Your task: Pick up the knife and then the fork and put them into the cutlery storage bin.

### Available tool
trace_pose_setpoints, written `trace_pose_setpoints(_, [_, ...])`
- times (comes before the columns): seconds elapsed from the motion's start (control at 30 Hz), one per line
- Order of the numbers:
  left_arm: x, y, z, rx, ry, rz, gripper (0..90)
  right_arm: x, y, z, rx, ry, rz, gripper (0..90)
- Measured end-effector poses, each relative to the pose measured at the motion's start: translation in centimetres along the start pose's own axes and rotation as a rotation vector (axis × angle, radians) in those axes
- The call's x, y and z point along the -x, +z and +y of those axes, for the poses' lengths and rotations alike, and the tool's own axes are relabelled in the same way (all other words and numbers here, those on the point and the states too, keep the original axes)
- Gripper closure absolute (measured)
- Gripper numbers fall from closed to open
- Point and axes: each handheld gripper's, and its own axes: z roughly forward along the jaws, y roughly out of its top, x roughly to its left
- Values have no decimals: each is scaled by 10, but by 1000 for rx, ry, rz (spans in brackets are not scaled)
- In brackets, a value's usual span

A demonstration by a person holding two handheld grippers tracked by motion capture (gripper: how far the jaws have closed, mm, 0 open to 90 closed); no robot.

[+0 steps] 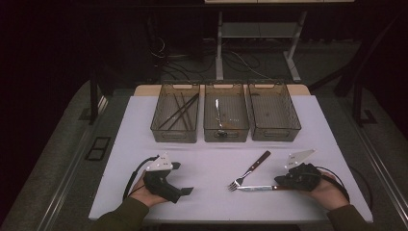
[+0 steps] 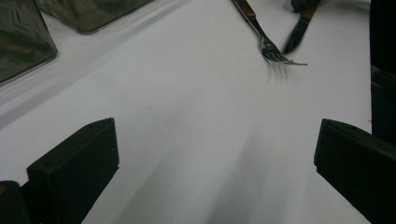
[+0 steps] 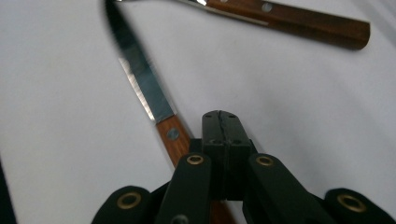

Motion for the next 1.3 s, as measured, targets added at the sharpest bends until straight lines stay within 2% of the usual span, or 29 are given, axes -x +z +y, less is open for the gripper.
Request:
trace_pose_setpoints(0.4, [0, 1, 0, -5, 3, -6, 0, -9, -11, -14, -29, -14, 14, 900])
trace_pose_setpoints(0.8, [1, 1, 0, -7, 4, -9, 0, -12, -17, -13, -43, -24, 14, 893])
trace_pose_setpoints(0.93, [0, 2, 0, -8, 5, -9, 0, -9, -23, -6, -16, -11, 26, 788])
trace_pose_setpoints(1.07, [0, 2, 0, -7, 6, -10, 0, -11, -25, 3, -31, -22, 11, 666])
trace_pose_setpoints(1.17, [0, 2, 0, -8, 10, -9, 0, -15, -26, 11, -68, -44, 14, 618])
trace_pose_setpoints(1.3, [1, 3, 0, -15, 13, -9, 0, -19, -23, 20, -145, -95, 20, 603])
